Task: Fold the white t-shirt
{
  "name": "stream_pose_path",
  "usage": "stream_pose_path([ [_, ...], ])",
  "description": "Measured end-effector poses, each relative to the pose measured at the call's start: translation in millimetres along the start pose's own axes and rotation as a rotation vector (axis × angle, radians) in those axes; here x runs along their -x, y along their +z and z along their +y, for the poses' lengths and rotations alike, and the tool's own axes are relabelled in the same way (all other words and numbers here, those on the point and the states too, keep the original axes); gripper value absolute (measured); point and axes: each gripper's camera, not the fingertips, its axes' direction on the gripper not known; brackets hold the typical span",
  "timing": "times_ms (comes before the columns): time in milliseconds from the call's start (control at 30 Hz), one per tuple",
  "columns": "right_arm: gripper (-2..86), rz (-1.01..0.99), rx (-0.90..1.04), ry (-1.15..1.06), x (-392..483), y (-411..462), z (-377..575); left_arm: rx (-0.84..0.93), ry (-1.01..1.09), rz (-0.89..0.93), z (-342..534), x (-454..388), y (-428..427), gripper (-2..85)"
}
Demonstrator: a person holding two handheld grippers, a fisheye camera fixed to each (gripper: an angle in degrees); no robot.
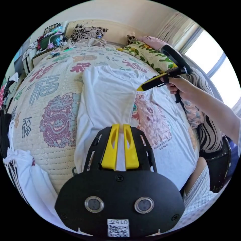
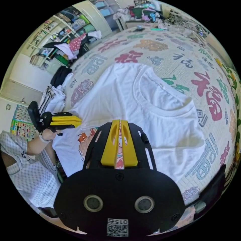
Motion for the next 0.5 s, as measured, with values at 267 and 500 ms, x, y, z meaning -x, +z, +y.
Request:
stream_pose_path([
  [267, 7.9, 0.157, -0.256, 0.147, -48, -96, 61, -0.153, 0.133, -0.011, -129, 27, -13, 10.0],
  [500, 9.7, 0.134, -0.138, 0.267, -75, -94, 68, 0.171, 0.267, -0.181, -215, 22, 77, 10.5],
])
